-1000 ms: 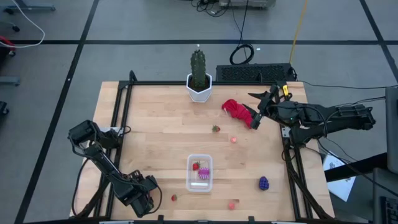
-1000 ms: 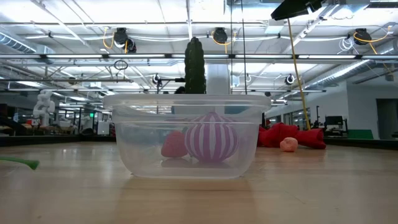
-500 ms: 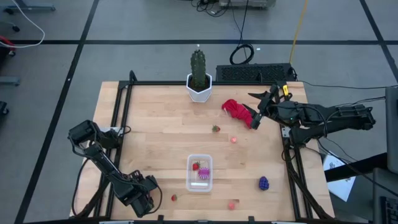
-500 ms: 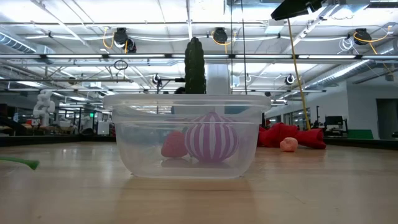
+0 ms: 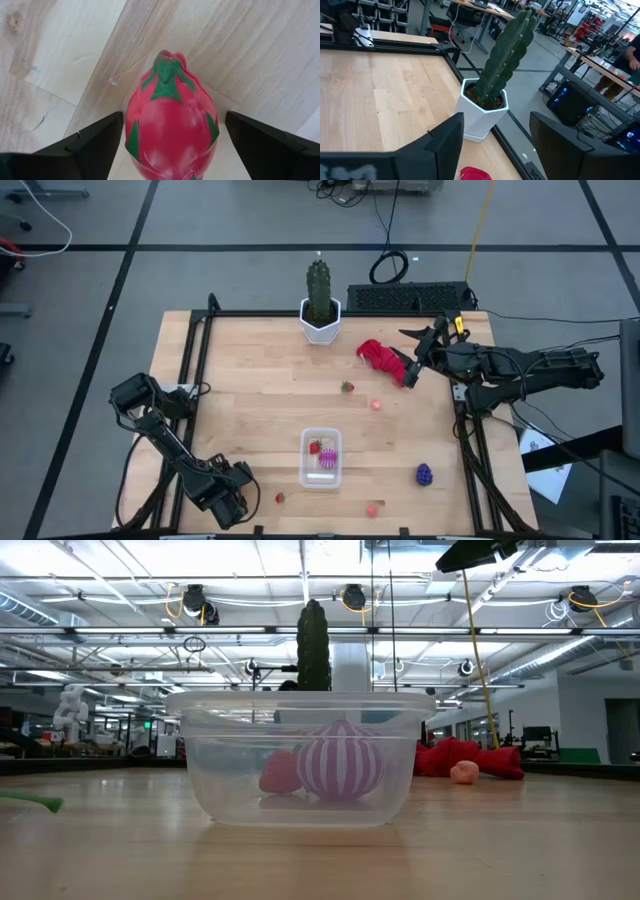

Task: Pick and placing Produce into tupperware
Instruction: Put the dragonfruit into the transparent container

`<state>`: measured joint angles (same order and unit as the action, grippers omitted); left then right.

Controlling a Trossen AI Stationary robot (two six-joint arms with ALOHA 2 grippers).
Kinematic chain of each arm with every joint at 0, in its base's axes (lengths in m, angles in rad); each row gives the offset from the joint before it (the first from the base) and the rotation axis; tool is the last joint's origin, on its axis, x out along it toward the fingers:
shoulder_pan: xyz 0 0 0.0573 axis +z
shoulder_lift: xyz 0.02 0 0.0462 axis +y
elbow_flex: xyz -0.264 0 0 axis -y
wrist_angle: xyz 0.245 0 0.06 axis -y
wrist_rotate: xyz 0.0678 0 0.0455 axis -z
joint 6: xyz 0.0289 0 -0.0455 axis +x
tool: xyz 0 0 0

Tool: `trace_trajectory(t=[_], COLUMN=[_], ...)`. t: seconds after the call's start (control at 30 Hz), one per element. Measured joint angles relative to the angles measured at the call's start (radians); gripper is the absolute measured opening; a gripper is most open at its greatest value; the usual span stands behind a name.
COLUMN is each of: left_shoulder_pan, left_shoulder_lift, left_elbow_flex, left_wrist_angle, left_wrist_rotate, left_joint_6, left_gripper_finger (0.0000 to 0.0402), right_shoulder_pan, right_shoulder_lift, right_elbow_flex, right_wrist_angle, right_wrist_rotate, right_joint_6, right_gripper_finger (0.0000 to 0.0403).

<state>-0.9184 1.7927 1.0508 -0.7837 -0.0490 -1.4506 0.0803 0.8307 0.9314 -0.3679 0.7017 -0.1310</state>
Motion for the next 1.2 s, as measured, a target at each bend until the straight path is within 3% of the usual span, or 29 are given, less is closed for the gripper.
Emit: trace_trajectory(t=[0.23,0.53,0.67,1.03,1.2], left_shoulder_pan=[0.0,0.003,0.004,0.047,0.063], left_shoulder_lift=[0.0,-0.001,-0.002,-0.016,-0.06], left_elbow_flex=[0.0,0.0,0.002,0.0,0.0], left_wrist_angle=[0.0,0.0,0.001,0.0,-0.001], left_wrist_rotate=[0.0,-0.005,-0.005,-0.001,-0.021], left_joint_6=[0.0,-0.002,-0.002,0.013,0.023], left_gripper_finger=[0.0349,0.0246,0.022,0.0255,0.0246], right_shoulder_pan=[0.0,0.0,0.0,0.0,0.0], right_shoulder_lift=[0.0,0.0,0.0,0.0,0.0], right_elbow_flex=[0.0,0.0,0.0,0.0,0.0], right_wrist_angle=[0.0,0.0,0.0,0.0,-0.001], right_wrist_rotate=[0.0,0.0,0.0,0.0,0.0], right_joint_6=[0.0,0.0,0.0,0.0,0.0], right_gripper_finger=[0.0219,0.0219,0.0219,0.0219,0.0219])
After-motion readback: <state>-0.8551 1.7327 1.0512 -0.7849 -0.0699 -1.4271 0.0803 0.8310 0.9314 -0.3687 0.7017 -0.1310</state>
